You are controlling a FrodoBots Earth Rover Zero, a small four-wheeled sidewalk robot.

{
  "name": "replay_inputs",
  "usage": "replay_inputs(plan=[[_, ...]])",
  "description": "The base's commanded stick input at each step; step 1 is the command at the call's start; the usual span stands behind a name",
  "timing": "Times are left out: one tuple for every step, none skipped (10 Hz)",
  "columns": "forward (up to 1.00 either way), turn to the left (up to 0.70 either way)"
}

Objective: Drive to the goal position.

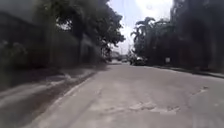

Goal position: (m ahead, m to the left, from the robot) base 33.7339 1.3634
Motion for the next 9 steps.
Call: replay_inputs(plan=[[1.00, 0.00], [1.00, 0.00], [1.00, 0.00], [1.00, 0.00], [1.00, 0.00], [1.00, 0.00], [1.00, 0.00], [1.00, 0.00], [1.00, 0.00]])
